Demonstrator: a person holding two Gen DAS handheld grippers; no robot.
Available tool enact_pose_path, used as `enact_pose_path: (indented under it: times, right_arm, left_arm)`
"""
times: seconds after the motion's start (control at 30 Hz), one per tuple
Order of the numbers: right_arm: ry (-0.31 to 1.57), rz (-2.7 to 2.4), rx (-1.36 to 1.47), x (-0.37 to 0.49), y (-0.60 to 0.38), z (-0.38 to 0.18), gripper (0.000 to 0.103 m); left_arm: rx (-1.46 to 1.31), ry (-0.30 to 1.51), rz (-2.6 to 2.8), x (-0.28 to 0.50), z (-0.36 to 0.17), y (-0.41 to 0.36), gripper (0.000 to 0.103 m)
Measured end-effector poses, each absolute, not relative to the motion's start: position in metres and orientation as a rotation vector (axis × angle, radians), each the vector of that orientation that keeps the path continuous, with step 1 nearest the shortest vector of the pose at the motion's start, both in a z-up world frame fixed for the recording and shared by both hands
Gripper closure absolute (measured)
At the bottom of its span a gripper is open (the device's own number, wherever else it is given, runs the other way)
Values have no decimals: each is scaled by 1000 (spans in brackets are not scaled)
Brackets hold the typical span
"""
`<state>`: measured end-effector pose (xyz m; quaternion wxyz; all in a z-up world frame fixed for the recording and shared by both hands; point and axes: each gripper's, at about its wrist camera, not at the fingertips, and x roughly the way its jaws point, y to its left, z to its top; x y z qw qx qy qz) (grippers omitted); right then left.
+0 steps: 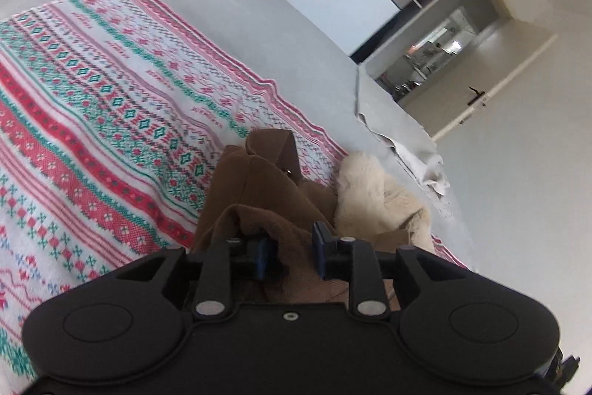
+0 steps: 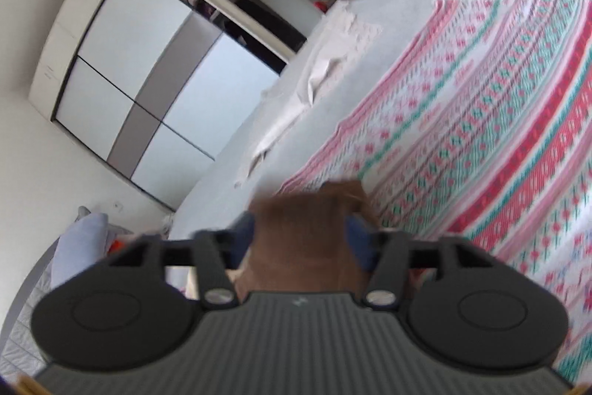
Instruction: Fold large clothes
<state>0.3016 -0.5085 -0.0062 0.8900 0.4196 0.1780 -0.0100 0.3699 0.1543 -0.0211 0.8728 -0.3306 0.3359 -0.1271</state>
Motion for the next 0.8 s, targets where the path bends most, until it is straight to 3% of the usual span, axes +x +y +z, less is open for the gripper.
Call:
enact_pose_path:
  times: [0.17, 0.23, 0.3, 0.37, 0.43, 0.63, 0.8]
  right_arm:
    - [326, 1, 830, 288, -528, 13, 32]
    - [321, 15, 764, 281, -528, 26, 19]
    - [321, 16, 670, 274, -523, 39, 14]
    - [331, 10, 574, 272, -514, 48, 12]
    - [354, 3, 491, 275, -503, 53, 9]
    - [419, -14, 271, 309, -464, 48, 7]
    - [476, -70, 164, 352, -443, 30, 7]
  left_arm:
    - [-677, 715, -361, 363, -3, 164, 72]
    - [-662, 689, -400, 355, 10, 165, 67]
    - [-658, 653, -393, 346, 21, 166, 55]
    - [-596, 566, -331, 333, 36, 165, 21]
    - [-445, 462, -284, 322, 48, 160, 15]
    - [-22, 499, -262, 344, 28, 126, 12]
    - [-31, 565, -268, 392, 0, 113, 15]
